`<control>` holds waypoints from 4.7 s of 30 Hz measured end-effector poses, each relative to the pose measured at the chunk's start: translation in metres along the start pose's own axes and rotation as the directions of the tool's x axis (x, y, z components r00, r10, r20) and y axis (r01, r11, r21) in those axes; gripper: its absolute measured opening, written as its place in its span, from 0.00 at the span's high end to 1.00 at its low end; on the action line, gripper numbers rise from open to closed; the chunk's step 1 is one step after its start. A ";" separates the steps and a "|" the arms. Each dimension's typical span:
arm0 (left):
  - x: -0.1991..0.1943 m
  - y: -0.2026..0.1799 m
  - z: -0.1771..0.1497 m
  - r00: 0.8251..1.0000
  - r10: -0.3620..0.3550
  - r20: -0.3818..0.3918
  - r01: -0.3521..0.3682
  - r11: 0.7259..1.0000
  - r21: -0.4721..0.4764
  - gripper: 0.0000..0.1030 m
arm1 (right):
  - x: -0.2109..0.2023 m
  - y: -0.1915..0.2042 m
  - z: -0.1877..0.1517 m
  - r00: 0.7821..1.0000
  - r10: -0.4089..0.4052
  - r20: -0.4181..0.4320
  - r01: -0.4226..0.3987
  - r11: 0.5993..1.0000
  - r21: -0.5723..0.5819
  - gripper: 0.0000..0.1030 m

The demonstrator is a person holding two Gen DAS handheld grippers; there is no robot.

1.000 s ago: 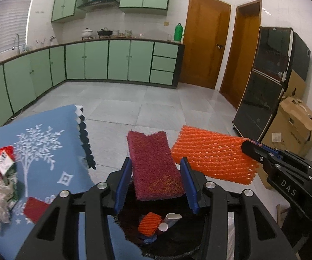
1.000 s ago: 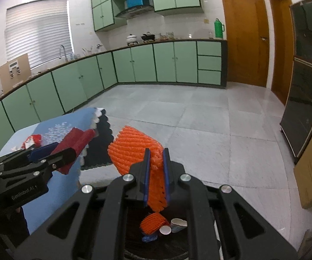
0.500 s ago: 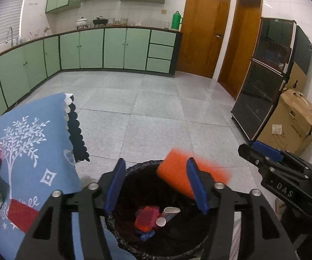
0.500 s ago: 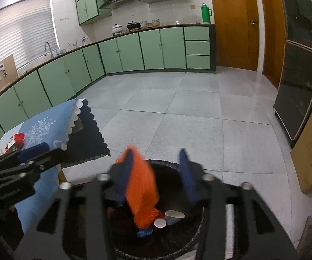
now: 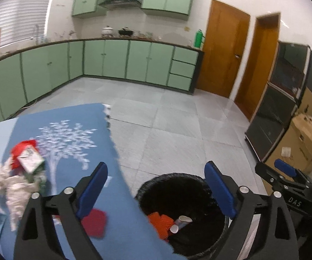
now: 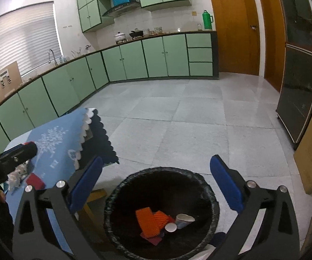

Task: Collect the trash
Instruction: 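Grasp the blue milk carton with the left tool while the right tool reaches the red pad, then grasp the red scrub pad with the right tool, then lift the milk carton and red pad and carry both over the black bin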

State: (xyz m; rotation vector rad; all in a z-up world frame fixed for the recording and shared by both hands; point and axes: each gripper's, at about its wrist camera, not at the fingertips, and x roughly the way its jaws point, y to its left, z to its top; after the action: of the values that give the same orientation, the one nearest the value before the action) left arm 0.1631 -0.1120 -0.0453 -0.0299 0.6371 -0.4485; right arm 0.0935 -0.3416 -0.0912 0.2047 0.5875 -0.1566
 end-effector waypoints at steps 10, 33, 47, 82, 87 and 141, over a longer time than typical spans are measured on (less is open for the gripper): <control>-0.065 0.074 -0.010 0.983 0.171 0.061 -0.166 0.984 -0.069 0.11 | -0.010 0.060 0.003 0.994 0.106 0.010 -0.105 0.992 -0.064 0.05; -0.118 0.220 -0.088 0.883 0.464 -0.070 -0.468 0.858 -0.213 0.11 | 0.009 0.219 -0.026 0.946 0.315 -0.071 -0.323 0.916 -0.238 0.05; -0.093 0.249 -0.104 0.882 0.429 -0.192 -0.462 0.867 -0.187 0.11 | 0.037 0.248 -0.039 0.945 0.292 -0.146 -0.323 0.906 -0.275 0.05; -0.084 0.216 -0.108 0.901 0.360 -0.243 -0.412 0.884 -0.221 0.55 | 0.068 0.246 -0.053 0.869 0.312 -0.384 -0.437 0.847 -0.301 0.34; -0.080 0.214 -0.108 0.895 0.365 -0.255 -0.422 0.879 -0.224 0.47 | 0.063 0.243 -0.054 0.857 0.331 -0.395 -0.456 0.844 -0.281 0.34; -0.106 0.104 -0.043 0.964 0.265 -0.004 -0.264 0.959 -0.107 0.58 | -0.041 0.180 0.015 0.929 0.348 -0.121 -0.369 0.885 -0.283 0.52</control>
State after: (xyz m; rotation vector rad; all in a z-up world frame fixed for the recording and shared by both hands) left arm 0.1039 0.0310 -0.0362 -0.0478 0.6440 -0.1548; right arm 0.1048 -0.1671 -0.0298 0.0181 0.6224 0.3020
